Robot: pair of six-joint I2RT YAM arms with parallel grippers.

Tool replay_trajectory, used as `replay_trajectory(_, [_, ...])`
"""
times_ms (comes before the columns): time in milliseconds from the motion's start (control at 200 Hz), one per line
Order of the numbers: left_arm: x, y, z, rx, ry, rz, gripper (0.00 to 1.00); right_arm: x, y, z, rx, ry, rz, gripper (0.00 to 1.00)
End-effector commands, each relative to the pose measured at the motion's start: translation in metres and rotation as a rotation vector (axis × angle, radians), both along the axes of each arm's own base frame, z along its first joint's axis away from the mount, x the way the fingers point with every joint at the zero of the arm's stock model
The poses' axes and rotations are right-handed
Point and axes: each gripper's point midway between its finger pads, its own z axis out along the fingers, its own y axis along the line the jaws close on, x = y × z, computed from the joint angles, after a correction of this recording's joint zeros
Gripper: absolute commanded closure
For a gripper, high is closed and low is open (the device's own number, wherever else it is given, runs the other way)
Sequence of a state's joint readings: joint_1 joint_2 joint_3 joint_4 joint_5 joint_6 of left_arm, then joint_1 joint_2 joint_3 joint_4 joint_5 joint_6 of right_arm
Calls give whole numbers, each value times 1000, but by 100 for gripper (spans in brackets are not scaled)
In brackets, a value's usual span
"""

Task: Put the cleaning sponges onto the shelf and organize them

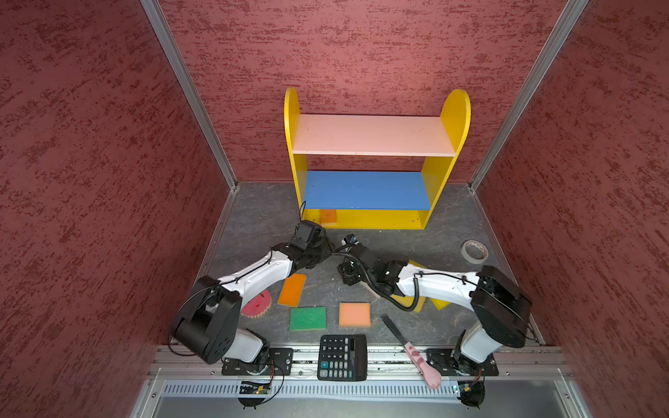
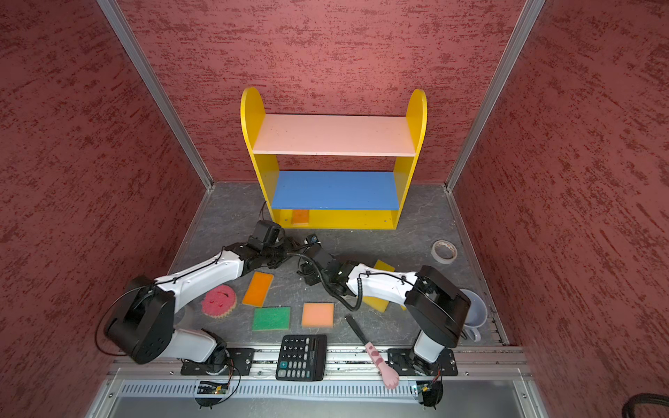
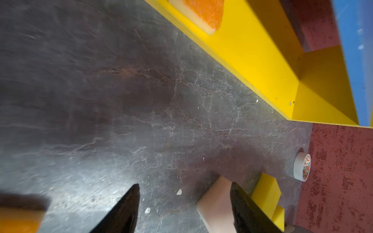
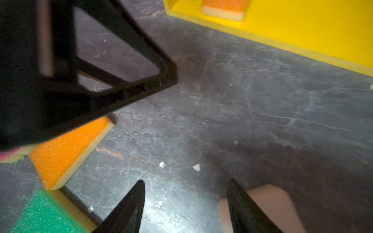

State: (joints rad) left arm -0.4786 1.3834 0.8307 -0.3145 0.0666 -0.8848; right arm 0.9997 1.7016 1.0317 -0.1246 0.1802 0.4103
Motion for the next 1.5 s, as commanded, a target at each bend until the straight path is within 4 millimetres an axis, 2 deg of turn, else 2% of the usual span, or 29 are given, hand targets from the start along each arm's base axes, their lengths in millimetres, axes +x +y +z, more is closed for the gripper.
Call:
replay_trajectory(0, [-27,47,-15,135,67,42,26,-17,34,-9,-2,40,94,34])
replay_trajectory(195, [-63,96,-25,213,99,172,23,-29,88,-15,163,132,197,41])
replay_trajectory(321, [-78,116,-31,252,123,218,22,-28,101,-18,174,137,220,41])
replay_trajectory(406, [-84,129,-41,241,159,253,29,-29,110,-19,191,145,249,40])
replay_trajectory(556, [-80,123,-53,107,152,246,32,-32,118,-29,195,173,271,41])
replay_trajectory(771, [-95,124,-79,111,229,253,31,-33,117,-33,199,174,279,45])
replay_trajectory(907, [-95,111,-82,70,215,253,36,-29,112,-33,209,173,262,49])
replay_trajectory(1002, [-87,93,-80,37,179,255,45,-22,104,-30,250,183,234,54])
replay_trajectory(1062, [-79,81,-80,24,161,252,48,-16,96,-28,288,195,205,54])
replay_trajectory(1142, [-67,66,-80,19,160,242,57,-5,83,-26,318,216,159,54])
replay_trajectory(1343, [-30,26,-76,16,156,147,62,12,54,-25,377,263,64,51])
replay_trajectory(1418, [-22,14,-74,3,155,125,74,15,46,-26,364,268,29,50])
replay_trajectory(1498, [-17,3,-73,-9,147,106,80,17,40,-27,342,269,5,50])
